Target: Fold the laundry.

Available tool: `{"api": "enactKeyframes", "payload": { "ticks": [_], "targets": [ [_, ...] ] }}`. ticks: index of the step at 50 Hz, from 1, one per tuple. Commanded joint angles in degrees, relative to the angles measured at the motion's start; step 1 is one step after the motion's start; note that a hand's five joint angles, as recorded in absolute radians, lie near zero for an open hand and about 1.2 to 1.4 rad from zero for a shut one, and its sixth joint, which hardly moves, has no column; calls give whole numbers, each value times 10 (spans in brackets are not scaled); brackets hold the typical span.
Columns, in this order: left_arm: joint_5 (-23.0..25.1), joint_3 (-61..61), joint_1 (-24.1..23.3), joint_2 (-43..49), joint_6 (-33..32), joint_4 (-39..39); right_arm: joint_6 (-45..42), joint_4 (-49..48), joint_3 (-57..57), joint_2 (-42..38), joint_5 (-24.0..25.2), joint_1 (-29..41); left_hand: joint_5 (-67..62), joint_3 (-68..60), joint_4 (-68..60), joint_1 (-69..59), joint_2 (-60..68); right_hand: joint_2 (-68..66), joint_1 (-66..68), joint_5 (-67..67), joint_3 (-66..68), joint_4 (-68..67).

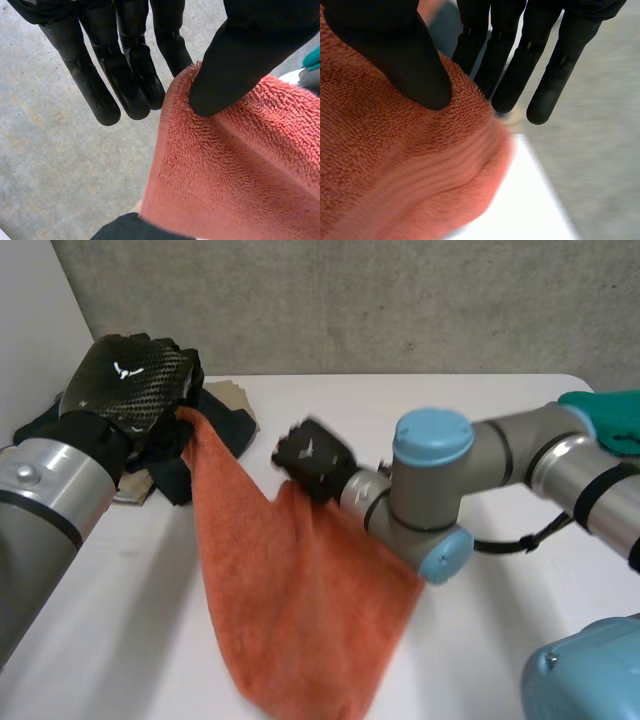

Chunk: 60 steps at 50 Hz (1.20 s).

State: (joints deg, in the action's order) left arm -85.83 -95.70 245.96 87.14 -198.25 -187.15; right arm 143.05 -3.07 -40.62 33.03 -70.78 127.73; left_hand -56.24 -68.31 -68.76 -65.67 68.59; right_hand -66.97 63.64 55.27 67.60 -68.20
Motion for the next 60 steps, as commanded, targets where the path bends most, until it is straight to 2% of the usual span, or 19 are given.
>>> {"api": "enactKeyframes", "payload": {
  "ticks": [1, 8, 13, 19, 25, 28, 33, 35, 40, 45, 48, 52, 54, 55, 60],
  "targets": [
    [-3, 65, 7, 36, -28, -10, 0, -82, 0, 128, -136, -48, -138, -117, -112, -143, 114, -130, 164, 147, 124, -118],
    [-33, 185, 26, 69, -49, -63, 25, -176, -96, 275, -145, -109, -138, -117, -112, -143, 114, -130, 164, 147, 124, -118],
    [-47, 226, 27, 100, -45, -88, 43, -195, -184, 331, -139, -139, -138, -117, -112, -143, 114, -130, 164, 147, 124, -118],
    [-47, 199, 14, 121, -42, -83, 43, -178, -328, 367, -117, -179, -138, -117, -112, -143, 114, -130, 164, 147, 124, -118],
    [-41, 120, -28, 178, -43, -89, 32, -135, -509, 386, -40, -214, -138, -117, -112, -143, 114, -130, 164, 147, 124, -118],
    [-41, 90, -39, 206, -42, -89, 11, -113, -578, 389, -30, -223, -138, -117, -112, -143, 114, -130, 164, 147, 124, -118],
    [-40, 43, -43, 225, -42, -89, -34, -68, -628, 396, -31, -241, -138, -117, -112, -143, 114, -130, 164, 147, 124, -118],
    [-40, 30, -44, 225, -42, -89, -48, -48, -632, 398, -32, -252, -138, -117, -112, -143, 114, -130, 164, 147, 124, -118],
    [-40, 0, -54, 225, -42, -91, -68, 19, -620, 423, -32, -266, -138, -117, -112, -143, 114, 423, -390, -406, -429, 435],
    [-40, -9, -62, 223, -42, -92, -52, 47, -578, 452, -31, -264, -138, -117, -112, -143, 114, 441, -408, -424, -447, 453],
    [-40, -12, -62, 219, -41, -92, 6, 59, -517, 455, -34, -262, -138, -117, -112, -143, 114, 444, -411, -427, -451, 457],
    [-40, -20, -62, 212, -42, -92, 89, 147, -406, 443, -24, -266, -138, -117, -112, -143, 114, 443, -409, -426, -449, 455],
    [-40, -24, -63, 208, -42, -92, 107, 187, -365, 418, -16, -267, -138, -117, -112, -143, 114, 443, -409, -426, -449, 455],
    [-40, -26, -63, 205, -42, -92, 116, 220, -322, 376, -5, -266, -138, -117, -112, -143, 114, 441, -408, -424, -447, 453],
    [-40, -39, -64, 192, -42, -93, 123, 300, -205, 270, 11, -263, -138, -117, -112, -143, 114, 433, -399, -416, -439, 445]
  ]
}}
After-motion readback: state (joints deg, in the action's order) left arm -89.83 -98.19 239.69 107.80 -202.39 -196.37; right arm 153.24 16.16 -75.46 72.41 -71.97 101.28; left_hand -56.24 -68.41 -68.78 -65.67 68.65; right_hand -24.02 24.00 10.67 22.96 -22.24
